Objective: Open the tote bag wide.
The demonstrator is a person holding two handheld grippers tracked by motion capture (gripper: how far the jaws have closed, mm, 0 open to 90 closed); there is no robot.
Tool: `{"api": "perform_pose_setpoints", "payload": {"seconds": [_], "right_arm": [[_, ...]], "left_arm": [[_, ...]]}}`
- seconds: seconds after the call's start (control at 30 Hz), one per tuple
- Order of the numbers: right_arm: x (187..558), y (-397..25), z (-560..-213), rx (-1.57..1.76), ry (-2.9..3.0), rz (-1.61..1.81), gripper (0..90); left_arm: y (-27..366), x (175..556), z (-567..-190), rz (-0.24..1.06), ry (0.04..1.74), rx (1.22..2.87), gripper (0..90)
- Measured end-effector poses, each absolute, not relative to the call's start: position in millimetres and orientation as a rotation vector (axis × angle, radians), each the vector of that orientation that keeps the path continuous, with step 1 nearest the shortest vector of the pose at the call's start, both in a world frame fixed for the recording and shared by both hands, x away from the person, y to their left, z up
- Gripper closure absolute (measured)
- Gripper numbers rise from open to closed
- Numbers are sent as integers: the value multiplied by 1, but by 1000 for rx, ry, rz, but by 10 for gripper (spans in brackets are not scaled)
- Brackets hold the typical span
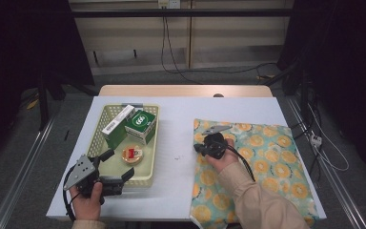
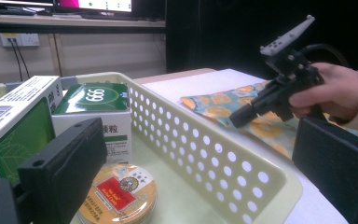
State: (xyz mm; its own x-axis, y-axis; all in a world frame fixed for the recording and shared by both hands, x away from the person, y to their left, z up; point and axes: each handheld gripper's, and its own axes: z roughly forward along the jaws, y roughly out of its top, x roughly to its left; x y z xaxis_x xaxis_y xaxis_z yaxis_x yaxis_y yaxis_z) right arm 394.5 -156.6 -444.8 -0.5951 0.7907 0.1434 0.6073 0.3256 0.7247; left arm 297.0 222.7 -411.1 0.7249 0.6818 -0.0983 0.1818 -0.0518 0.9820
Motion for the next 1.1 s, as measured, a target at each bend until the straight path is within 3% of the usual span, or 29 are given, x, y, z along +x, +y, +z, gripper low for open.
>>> {"api": "perform_pose_setpoints", "payload": {"seconds": [0.8, 0.9, 1.03, 1.1], "right_arm": [[497, -120, -419, 1281, 2212, 1292, 900], [507, -120, -419, 1301, 2205, 1289, 584], [500, -126, -417, 1254, 2249, 1250, 484], [487, -137, -413, 1240, 2284, 1253, 392]], "left_arm": [[225, 298, -410, 462, 731, 1585, 26], [226, 299, -410, 464, 732, 1586, 26], [223, 300, -411, 454, 735, 1590, 26], [222, 299, -411, 449, 735, 1593, 26]]}}
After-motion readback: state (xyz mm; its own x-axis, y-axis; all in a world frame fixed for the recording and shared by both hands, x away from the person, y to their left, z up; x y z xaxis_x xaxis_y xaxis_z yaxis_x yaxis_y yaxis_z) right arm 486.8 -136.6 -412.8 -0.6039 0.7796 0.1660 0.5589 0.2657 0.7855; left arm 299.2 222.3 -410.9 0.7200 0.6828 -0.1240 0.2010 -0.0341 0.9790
